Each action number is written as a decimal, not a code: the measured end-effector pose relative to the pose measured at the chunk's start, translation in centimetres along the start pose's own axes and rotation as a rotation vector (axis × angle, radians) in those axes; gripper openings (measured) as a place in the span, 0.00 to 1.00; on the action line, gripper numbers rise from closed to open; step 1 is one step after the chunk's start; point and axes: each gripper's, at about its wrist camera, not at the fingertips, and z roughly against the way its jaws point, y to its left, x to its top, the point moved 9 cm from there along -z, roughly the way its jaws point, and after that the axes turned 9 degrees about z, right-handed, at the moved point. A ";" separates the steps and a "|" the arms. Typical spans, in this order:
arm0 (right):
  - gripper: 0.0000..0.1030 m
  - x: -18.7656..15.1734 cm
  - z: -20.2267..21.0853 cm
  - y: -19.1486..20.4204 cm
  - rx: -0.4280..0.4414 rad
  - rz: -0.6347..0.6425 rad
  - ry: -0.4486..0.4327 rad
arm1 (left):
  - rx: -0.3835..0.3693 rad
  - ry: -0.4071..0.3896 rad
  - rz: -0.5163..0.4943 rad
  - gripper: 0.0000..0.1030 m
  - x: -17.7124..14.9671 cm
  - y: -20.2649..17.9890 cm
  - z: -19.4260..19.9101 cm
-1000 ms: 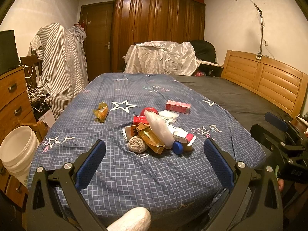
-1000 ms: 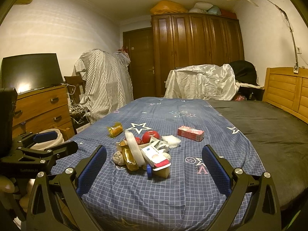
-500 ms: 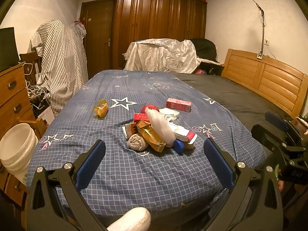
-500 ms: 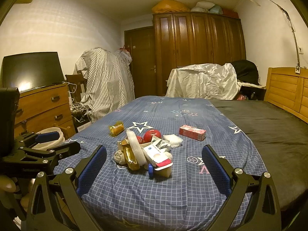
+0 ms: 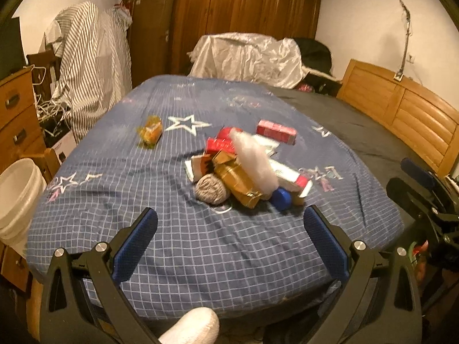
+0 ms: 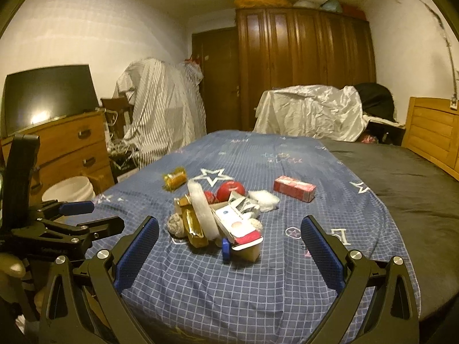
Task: Collect trash
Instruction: 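Grasp the bubble-wrap roll with the left tool while the right tool grasps the white-red medicine box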
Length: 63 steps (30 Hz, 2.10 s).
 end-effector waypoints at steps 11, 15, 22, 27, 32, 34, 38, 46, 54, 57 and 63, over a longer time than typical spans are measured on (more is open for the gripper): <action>0.57 -4.8 -17.1 -5.7 0.055 -0.184 0.279 | 0.052 0.145 0.109 0.95 -0.8 6.0 -4.9; 0.57 -4.4 -20.8 -1.8 0.149 -0.199 0.308 | 0.073 0.181 0.132 0.95 -1.4 7.9 -6.0; 0.57 -0.9 -22.0 6.1 0.389 -0.192 0.258 | 0.100 0.243 0.166 0.95 -2.6 10.3 -8.8; 0.58 0.2 -18.8 3.9 0.294 -0.119 0.211 | 0.111 0.257 0.197 0.95 -3.3 12.4 -9.9; 0.59 -2.4 -16.2 2.5 0.272 -0.060 0.260 | 0.072 0.257 0.203 0.95 -3.5 12.2 -9.4; 0.59 -4.3 -15.4 2.0 0.275 -0.057 0.278 | -0.006 0.281 0.242 0.95 -3.7 11.4 -8.6; 0.60 -6.9 -14.6 1.0 0.285 -0.106 0.287 | -0.122 0.308 0.299 0.95 -4.1 10.0 -7.3; 0.64 -8.3 -15.7 1.6 0.285 -0.053 0.310 | -0.052 0.342 0.190 0.95 -5.2 8.2 -9.2; 0.65 -8.8 -15.8 1.8 0.254 0.002 0.328 | 0.156 0.289 0.105 0.95 -3.4 14.8 -9.4; 0.65 -8.6 -15.6 1.7 0.252 0.006 0.324 | 0.270 0.255 0.185 0.95 -2.3 20.1 -8.5; 0.65 -8.2 -16.0 2.3 0.265 0.012 0.321 | 0.217 0.217 0.258 0.95 -0.5 20.5 -6.8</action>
